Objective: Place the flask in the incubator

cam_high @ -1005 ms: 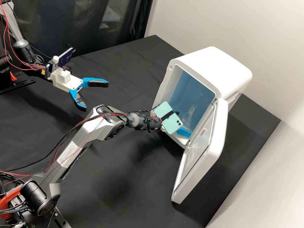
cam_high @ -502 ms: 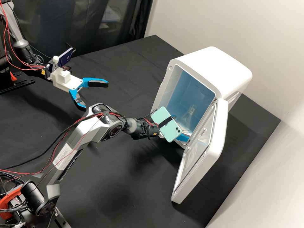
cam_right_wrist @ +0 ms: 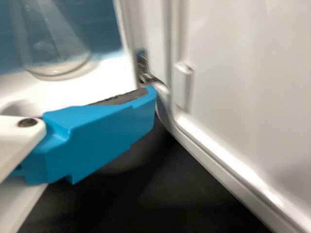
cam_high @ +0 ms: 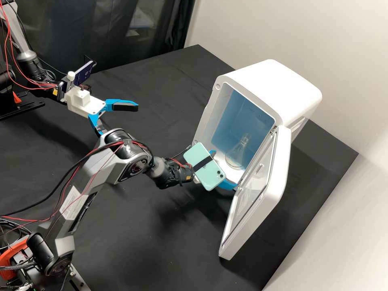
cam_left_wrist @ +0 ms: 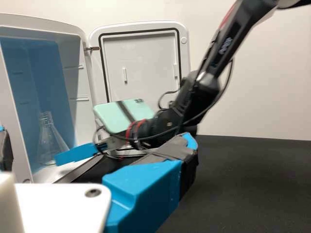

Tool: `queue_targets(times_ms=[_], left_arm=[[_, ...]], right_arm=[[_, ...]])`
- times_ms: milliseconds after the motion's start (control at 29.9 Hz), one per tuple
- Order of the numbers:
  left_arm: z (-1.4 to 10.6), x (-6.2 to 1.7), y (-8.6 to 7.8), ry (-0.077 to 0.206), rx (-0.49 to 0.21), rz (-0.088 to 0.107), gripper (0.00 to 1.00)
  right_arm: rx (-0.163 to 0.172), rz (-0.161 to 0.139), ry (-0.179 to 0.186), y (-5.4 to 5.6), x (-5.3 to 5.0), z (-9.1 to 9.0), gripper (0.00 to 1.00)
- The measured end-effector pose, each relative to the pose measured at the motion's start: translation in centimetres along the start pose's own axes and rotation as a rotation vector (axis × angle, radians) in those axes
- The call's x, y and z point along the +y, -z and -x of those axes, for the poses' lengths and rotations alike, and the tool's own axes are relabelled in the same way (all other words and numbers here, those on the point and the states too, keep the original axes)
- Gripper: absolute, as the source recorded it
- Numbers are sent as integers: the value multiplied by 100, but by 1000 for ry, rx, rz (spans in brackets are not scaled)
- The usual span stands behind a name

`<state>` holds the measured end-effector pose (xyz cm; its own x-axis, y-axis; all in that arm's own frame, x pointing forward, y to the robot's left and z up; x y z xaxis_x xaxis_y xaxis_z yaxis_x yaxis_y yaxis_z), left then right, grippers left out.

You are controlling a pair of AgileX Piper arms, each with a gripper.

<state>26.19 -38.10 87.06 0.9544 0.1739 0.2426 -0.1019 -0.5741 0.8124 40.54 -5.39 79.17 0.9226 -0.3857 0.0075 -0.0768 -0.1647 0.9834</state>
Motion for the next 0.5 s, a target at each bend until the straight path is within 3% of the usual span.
queue_targets(times_ms=[134, 301, 368, 502], left_arm=[[0, 0, 0, 0, 0, 0, 100], [0, 0, 0, 0, 0, 0, 100], [0, 0, 0, 0, 0, 0, 100], [0, 0, 0, 0, 0, 0, 100]], right_arm=[[12, -33, -38, -72, 120, 227, 100], [79, -79, -113, -88, 230, 479, 100], [106, -124, -134, -121, 277, 557, 100], [136, -233, -137, -238, 350, 680, 100]])
